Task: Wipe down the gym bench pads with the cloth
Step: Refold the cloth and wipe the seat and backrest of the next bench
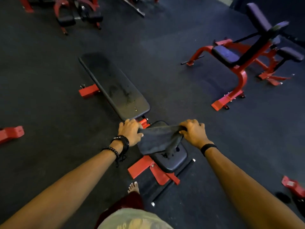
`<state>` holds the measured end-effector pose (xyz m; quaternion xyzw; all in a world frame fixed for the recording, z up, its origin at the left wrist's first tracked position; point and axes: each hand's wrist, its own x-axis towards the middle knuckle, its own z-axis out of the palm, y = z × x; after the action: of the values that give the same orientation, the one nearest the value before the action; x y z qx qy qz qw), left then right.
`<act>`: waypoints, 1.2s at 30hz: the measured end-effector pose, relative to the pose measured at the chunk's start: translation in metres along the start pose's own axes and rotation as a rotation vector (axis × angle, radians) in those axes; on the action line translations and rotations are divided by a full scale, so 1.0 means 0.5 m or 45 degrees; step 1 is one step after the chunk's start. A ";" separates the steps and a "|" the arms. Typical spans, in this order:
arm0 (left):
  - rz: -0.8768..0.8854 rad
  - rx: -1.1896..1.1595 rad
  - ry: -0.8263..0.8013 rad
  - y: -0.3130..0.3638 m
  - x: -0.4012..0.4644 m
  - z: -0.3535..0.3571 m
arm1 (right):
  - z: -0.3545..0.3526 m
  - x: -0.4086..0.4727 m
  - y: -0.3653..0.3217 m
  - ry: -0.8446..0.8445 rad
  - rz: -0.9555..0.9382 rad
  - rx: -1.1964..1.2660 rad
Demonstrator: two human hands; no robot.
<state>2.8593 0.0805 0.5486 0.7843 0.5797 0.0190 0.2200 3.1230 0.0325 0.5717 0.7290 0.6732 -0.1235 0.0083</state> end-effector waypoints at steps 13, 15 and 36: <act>-0.191 -0.160 -0.514 0.071 0.044 0.191 | 0.080 0.167 0.142 -0.733 0.004 -0.394; -0.301 -0.199 -0.501 0.085 0.045 0.213 | 0.085 0.201 0.157 -0.676 -0.082 -0.354; -1.269 -0.433 -0.009 0.248 0.064 0.429 | 0.365 0.330 0.228 -0.594 -1.272 -0.073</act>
<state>3.0427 0.0120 0.3936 0.3668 0.8703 0.0035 0.3285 3.2148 0.1508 0.3455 0.2736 0.9208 -0.2521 0.1175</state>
